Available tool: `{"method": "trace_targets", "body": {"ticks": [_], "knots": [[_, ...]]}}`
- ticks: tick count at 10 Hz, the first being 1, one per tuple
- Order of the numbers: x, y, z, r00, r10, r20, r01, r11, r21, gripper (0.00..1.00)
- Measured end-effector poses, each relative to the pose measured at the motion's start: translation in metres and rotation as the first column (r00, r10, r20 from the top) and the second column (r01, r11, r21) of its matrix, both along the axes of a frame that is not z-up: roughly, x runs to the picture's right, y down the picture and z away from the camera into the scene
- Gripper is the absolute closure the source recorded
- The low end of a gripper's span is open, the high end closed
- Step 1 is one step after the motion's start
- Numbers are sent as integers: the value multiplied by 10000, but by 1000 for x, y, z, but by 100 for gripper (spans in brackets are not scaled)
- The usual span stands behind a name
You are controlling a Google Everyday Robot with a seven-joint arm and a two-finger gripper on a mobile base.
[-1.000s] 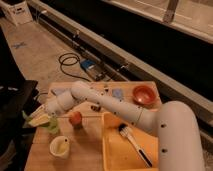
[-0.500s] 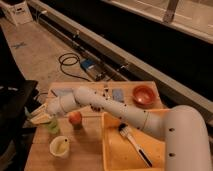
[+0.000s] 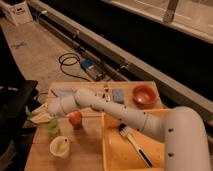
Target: Place pepper in plastic cup
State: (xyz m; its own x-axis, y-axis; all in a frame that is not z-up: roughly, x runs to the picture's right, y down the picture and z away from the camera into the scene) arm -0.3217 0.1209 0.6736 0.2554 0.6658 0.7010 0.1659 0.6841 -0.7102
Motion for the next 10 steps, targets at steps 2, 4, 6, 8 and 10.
{"method": "trace_targets", "body": {"ticks": [2,4,6,8,10], "knots": [[-1,6,8,9999,48,-133,-50,9999,-115,92],[1,8,15,9995,96,-314,-103,9997,-236,92],[3,12,22,9986,62,-527,-84,9991,-409,92],[5,16,27,9980,71,-626,-105,9985,-529,89],[5,19,32,9975,128,-697,-172,9979,-624,70]]}}
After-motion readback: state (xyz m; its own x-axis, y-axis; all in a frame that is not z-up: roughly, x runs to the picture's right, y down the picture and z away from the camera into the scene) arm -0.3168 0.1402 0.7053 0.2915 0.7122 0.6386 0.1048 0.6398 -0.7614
